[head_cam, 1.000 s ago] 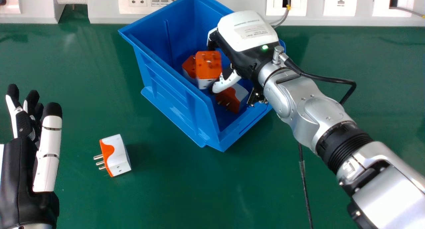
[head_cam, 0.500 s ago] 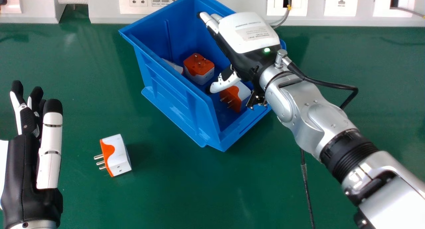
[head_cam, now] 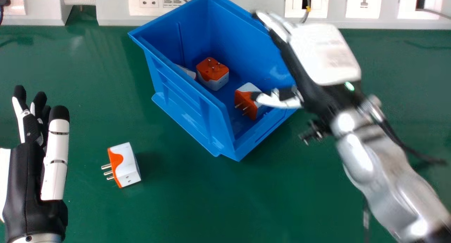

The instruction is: Pick all objects and put in blue box

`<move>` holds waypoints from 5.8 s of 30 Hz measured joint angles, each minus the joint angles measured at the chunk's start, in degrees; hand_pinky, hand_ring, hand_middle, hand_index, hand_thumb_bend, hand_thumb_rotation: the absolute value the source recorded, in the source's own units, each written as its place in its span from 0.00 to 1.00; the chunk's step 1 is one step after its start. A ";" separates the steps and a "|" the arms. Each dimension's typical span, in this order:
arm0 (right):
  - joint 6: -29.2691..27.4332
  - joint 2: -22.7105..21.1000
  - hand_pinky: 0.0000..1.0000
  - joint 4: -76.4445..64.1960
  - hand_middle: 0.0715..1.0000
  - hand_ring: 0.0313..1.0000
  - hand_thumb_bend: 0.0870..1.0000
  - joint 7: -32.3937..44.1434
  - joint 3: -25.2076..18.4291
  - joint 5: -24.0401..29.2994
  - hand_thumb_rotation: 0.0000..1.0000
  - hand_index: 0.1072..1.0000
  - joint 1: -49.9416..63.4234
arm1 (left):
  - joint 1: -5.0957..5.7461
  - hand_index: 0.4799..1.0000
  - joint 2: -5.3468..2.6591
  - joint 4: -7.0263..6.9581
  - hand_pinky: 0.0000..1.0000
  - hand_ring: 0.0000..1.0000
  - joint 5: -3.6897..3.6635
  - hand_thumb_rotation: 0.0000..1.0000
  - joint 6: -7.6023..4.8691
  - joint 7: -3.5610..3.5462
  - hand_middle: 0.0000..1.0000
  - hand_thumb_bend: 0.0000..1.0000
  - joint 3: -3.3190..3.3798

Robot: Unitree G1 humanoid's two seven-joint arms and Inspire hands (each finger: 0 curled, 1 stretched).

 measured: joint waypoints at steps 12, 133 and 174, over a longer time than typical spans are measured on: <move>-16.81 -6.26 0.64 -13.75 0.84 0.79 0.34 -2.89 -8.03 1.85 0.34 0.84 27.94 | -0.11 0.96 -1.43 1.01 1.00 1.00 1.25 0.83 -0.47 1.11 0.97 0.42 -0.68; 0.61 33.10 0.70 47.91 0.83 0.79 0.43 10.64 31.77 -12.64 0.43 0.82 -30.96 | 7.82 1.00 -4.77 -3.64 1.00 1.00 3.74 0.94 -7.64 1.72 1.00 0.29 -2.31; -2.36 33.30 0.73 54.66 0.85 0.80 0.48 9.09 33.21 -10.37 0.47 0.84 -34.66 | 9.44 1.00 -7.63 -2.30 1.00 1.00 5.28 0.94 -12.30 3.44 1.00 0.46 -3.29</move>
